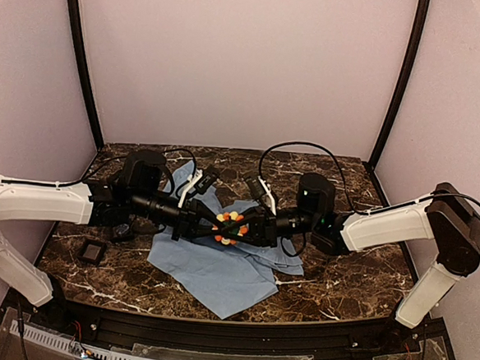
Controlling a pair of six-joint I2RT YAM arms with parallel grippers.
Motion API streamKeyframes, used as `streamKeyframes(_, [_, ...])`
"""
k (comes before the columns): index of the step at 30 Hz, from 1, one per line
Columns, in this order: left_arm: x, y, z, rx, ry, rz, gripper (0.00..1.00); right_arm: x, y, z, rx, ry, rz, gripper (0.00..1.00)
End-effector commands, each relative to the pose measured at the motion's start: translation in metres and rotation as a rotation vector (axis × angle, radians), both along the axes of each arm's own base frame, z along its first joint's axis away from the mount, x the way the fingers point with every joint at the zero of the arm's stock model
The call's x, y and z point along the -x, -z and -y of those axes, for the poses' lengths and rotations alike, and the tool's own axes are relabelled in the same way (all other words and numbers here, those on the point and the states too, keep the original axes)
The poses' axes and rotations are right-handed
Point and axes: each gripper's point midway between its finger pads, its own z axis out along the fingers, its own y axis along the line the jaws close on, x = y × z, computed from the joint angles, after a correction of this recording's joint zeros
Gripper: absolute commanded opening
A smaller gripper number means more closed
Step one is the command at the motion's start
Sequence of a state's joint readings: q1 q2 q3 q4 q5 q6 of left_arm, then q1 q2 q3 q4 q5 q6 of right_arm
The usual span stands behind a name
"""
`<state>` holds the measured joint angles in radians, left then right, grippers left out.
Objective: Remove the brooch from the garment
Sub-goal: Close the brooch securely.
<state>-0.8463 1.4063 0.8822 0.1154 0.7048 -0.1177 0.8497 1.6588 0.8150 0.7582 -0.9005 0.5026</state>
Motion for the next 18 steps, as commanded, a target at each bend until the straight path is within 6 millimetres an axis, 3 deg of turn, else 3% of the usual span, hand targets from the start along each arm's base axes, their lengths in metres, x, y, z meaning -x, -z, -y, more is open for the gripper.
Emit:
streamKeyframes(1, [0.031, -0.018, -0.002, 0.045, 0.133, 0.024, 0.01, -0.049, 0.01, 0.019, 0.012, 0.192, -0.09, 0.17])
streamKeyframes(18, [0.029, -0.02, -0.004, 0.046, 0.116, 0.041, 0.01, -0.063, 0.009, 0.032, -0.028, 0.266, -0.146, 0.16])
